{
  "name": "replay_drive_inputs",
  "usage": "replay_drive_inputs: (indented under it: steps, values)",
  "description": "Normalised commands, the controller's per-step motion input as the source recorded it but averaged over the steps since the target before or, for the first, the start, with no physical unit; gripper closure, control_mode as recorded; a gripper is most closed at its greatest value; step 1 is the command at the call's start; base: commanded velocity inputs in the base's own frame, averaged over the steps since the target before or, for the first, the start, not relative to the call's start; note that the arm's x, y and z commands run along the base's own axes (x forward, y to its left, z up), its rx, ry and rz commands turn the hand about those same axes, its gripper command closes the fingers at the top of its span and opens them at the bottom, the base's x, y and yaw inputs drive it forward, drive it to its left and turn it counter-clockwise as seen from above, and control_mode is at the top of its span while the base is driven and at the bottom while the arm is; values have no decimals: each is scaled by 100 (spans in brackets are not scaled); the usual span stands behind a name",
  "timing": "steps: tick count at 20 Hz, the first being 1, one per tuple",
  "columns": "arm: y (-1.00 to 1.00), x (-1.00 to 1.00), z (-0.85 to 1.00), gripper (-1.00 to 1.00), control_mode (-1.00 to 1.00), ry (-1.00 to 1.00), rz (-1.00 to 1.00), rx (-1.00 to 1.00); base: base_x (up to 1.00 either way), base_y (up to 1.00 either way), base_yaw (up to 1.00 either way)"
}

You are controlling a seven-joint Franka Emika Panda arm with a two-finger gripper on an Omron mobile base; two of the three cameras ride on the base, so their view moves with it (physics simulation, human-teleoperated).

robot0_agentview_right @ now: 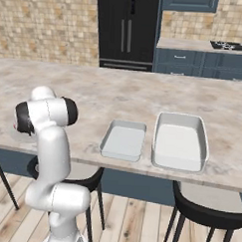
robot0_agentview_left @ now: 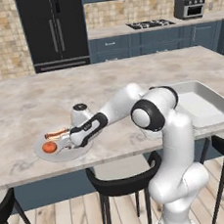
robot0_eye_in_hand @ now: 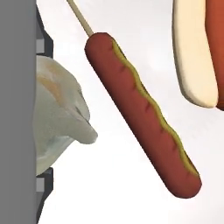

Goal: Place one cooked food and one vegetable from the large plate to each tupperware container.

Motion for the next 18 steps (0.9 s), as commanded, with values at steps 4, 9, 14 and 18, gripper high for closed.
replay_drive_inputs:
  steps: [4, 9, 14, 18]
  values:
    - [-75, -89, 34, 100, -100, 5, -4, 2, 0, 0, 0]
    - [-100, -77, 68, 100, -100, 1, -1, 5, 0, 0, 0]
    - [-100, -2, 96, 100, -100, 2, 0, 0, 0, 0, 0]
    - [-100, 9, 36, 100, -100, 1, 0, -5, 0, 0, 0]
